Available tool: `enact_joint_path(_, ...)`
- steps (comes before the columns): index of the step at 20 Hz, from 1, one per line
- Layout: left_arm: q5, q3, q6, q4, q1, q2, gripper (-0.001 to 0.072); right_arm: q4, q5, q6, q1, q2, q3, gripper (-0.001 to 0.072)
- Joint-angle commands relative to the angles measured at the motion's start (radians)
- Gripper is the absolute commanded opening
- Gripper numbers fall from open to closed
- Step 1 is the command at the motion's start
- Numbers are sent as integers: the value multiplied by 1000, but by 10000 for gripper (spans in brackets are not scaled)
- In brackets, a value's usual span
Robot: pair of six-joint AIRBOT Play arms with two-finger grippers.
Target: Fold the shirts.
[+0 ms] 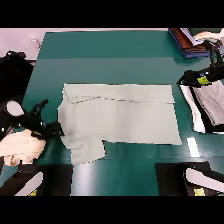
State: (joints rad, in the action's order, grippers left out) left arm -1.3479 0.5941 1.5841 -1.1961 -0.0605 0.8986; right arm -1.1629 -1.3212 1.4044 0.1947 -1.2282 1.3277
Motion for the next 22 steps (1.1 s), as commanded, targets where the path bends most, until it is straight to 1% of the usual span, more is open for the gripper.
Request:
enact_joint_path(1, 1, -146, 20, 111, 1, -66, 544, 21, -16, 0, 0, 13, 0, 323)
enact_joint_path(4, 66, -193, 22, 143, 0, -66, 543, 21, -25, 0, 0, 13, 0, 322)
enact_joint_path(8, 176, -216, 24, 222, 0, -66, 542, 19, -38, 0, 0, 13, 0, 323)
enact_joint_path(9, 199, -216, 24, 233, 0, -66, 499, 16, -49, 0, 0, 13, 0, 323)
enact_joint_path(10, 208, -212, 22, 239, 0, -66, 236, 11, -70, -5, 5, 13, 0, 323)
enact_joint_path(11, 210, -202, 10, 239, 0, -66, 30, 8, -103, -26, 20, 13, 0, 322)
enact_joint_path(13, 192, -163, -10, 234, 0, -66, 28, 8, -169, -42, 68, 20, -24, 322)
enact_joint_path(15, 166, -114, -31, 234, 0, -66, 28, -5, -192, -48, 148, 64, -134, 323)
enact_joint_path(17, 149, -71, -56, 235, 0, -66, 28, -97, -195, -52, 242, 129, -295, 325)
enact_joint_path(18, 145, -58, -68, 235, 0, -66, 28, -138, -198, -65, 291, 157, -379, 348)
enact_joint_path(19, 147, -50, -74, 235, 0, -66, 28, -154, -197, -71, 352, 182, -470, 465)
enact_joint_path(20, 154, -48, -74, 235, 0, -66, 28, -140, -190, -72, 410, 195, -548, 485)
enact_joint_path(21, 158, -48, -74, 235, 0, -66, 28, -120, -177, -76, 464, 200, -624, 484)
enact_joint_path(22, 162, -48, -75, 235, 0, -66, 28, -85, -169, -95, 502, 199, -684, 468)
